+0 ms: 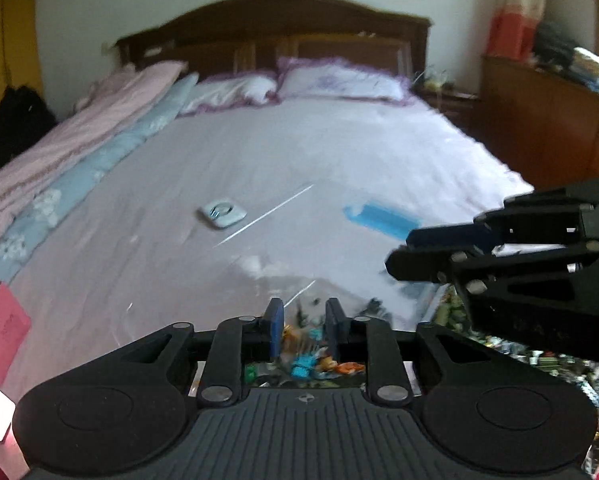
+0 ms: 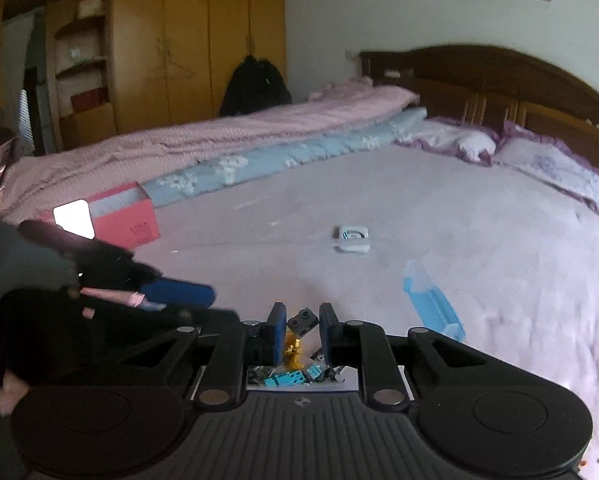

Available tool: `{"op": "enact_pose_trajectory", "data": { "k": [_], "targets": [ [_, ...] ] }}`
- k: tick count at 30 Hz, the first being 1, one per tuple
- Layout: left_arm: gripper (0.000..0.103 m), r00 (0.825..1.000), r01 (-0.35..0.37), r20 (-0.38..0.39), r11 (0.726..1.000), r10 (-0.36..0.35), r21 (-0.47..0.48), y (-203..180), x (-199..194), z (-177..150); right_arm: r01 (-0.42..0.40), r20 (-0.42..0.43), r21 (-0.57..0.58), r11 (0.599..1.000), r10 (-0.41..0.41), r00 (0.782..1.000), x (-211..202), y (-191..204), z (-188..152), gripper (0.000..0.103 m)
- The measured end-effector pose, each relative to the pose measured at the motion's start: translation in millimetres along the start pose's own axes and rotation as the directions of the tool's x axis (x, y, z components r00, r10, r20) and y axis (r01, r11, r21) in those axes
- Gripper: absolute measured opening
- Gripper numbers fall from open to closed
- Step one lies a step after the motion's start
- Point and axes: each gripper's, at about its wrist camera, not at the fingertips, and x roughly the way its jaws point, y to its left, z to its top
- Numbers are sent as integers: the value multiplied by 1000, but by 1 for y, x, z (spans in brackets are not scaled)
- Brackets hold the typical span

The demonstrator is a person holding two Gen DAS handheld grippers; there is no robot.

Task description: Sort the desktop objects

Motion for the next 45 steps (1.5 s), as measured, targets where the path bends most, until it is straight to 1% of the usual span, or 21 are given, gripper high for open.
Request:
{"op": "enact_pose_trajectory", "data": {
  "k": [1, 2, 3, 4, 5, 6, 7, 8, 9, 11, 14, 16, 18, 22, 24, 28, 34, 39, 45],
  "targets": [
    [51, 1000, -5, 5, 1000, 5, -9, 1, -1, -1, 11, -13, 12, 1000, -11, 1000, 7, -1, 3, 25],
    [59, 1000, -9, 11, 1000, 9, -18, 2, -2, -3, 16, -20, 24, 1000, -15, 1000, 12, -2, 4, 28],
    [73, 1000, -13, 18, 1000, 14, -27, 2, -3, -5, 17, -19, 36, 999, -17, 1000, 13, -2, 4, 30],
    [82, 999, -23, 31, 999, 24, -31, 2, -7, -7, 16, -13, 42, 999, -15, 1000, 11, -2, 2, 31],
    [84, 999, -25, 41, 999, 26, -22, -1, -11, -9, 14, -8, 47, 999, -14, 1000, 8, -2, 0, 33],
    [87, 998, -26, 50, 1000, 27, -13, -4, -15, -11, 13, -3, 53, 999, -12, 1000, 5, -2, -2, 38],
    [92, 998, -28, 59, 1000, 28, -3, -7, -18, -13, 19, 0, 60, 998, -19, 1000, 1, -2, -4, 45],
    [95, 998, -28, 64, 1000, 28, 0, -9, -23, -15, 26, 2, 68, 997, -26, 1000, -3, -2, -7, 48],
    [102, 997, -29, 73, 1000, 29, -1, -12, -28, -18, 33, 6, 79, 996, -33, 999, -9, -3, -11, 51],
    [103, 996, -32, 79, 999, 33, -14, -17, -37, -24, 45, 8, 106, 993, -46, 999, -23, -5, -19, 52],
    [103, 997, -46, 63, 997, 50, -68, -23, -48, -34, 66, -13, 157, 985, -65, 998, -42, -10, -34, 59],
    [103, 998, -54, 37, 993, 58, -103, -28, -53, -42, 80, -50, 197, 977, -72, 996, -51, -14, -45, 67],
    [103, 998, -61, 5, 991, 62, -117, -33, -55, -48, 91, -86, 234, 968, -73, 994, -59, -18, -56, 71],
    [103, 997, -58, -58, 992, 51, -110, -42, -54, -57, 111, -154, 229, 967, -76, 985, -60, -17, -71, 76],
    [103, 996, -63, -76, 994, 56, -93, -47, -54, -62, 114, -183, 216, 970, -74, 980, -57, -13, -75, 76],
    [103, 990, -96, -110, 989, 84, -112, -48, -54, -69, 128, -223, 192, 973, -84, 971, -53, -5, -80, 76],
    [103, 989, -101, -120, 984, 83, -150, -46, -57, -72, 127, -227, 205, 970, -79, 971, -51, -3, -77, 76],
    [103, 991, -73, -124, 989, 57, -128, -56, -53, -72, 123, -224, 206, 971, -75, 972, -56, -2, -76, 78],
    [103, 993, -66, -108, 993, 55, -102, -63, -54, -70, 116, -217, 192, 974, -74, 973, -54, 3, -74, 79]
  ]
}}
